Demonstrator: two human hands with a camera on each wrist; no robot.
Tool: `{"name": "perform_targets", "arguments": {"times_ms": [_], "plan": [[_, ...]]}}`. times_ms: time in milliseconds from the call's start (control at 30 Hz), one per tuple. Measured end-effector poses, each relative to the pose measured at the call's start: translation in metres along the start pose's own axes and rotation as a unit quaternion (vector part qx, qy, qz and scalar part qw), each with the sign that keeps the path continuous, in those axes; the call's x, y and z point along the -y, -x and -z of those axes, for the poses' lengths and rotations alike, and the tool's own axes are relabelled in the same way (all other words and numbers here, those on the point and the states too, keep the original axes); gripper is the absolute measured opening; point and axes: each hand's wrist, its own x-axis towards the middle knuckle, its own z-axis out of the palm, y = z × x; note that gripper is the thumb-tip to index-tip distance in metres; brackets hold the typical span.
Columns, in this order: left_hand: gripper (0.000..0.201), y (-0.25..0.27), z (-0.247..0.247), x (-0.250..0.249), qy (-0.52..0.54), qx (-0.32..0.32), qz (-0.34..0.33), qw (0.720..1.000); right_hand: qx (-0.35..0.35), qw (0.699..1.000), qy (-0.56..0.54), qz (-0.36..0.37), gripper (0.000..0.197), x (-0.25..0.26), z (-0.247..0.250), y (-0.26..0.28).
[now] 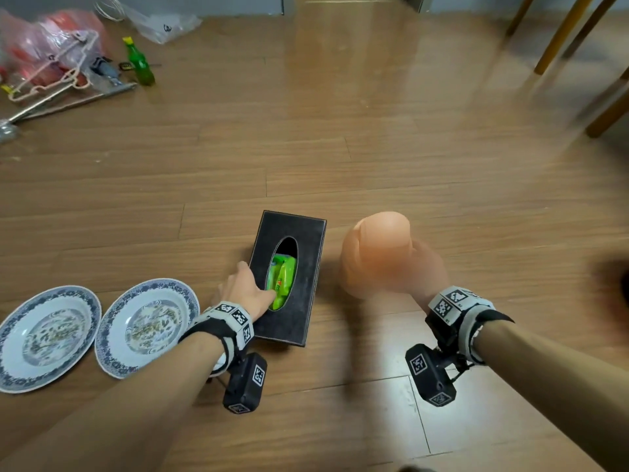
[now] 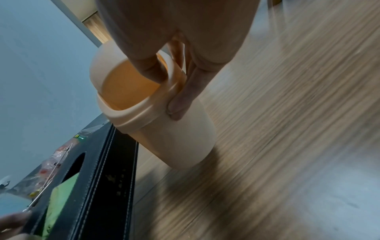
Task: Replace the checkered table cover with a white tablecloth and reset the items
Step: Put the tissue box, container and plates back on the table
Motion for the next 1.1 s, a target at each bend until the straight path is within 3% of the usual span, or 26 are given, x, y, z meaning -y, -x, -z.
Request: {"name": "perform_targets", "arguments": {"times_ms": [133, 400, 700, 900, 1100], "plan": [[0.049, 0.035, 0.069, -0.043, 0.003, -0.025, -0.006, 1.0, -0.013, 1.0, -0.006, -0.017, 0.056, 0.063, 0.042, 0.034], [0.056, 0.142, 0.237, -0.166, 0.037, 0.036, 0.015, 0.999, -0.04, 0.997, -0.02, -0.064, 0.06, 0.248, 0.151, 0.121], [0.068, 0.279, 0.42, -0.38, 0.008, 0.085, -0.046, 0.995, -0.126, 0.989, -0.026, -0.07, 0.055, 0.471, 0.345, 0.207], [0.078, 0.351, 0.487, -0.546, -0.008, 0.085, -0.111, 0.99, -0.193, 0.981, 0.005, -0.036, 0.056, 0.569, 0.486, 0.227], [0.071, 0.387, 0.503, -0.691, -0.006, 0.079, -0.182, 0.98, -0.273, 0.961, 0.012, -0.032, 0.049, 0.617, 0.611, 0.243]]}}
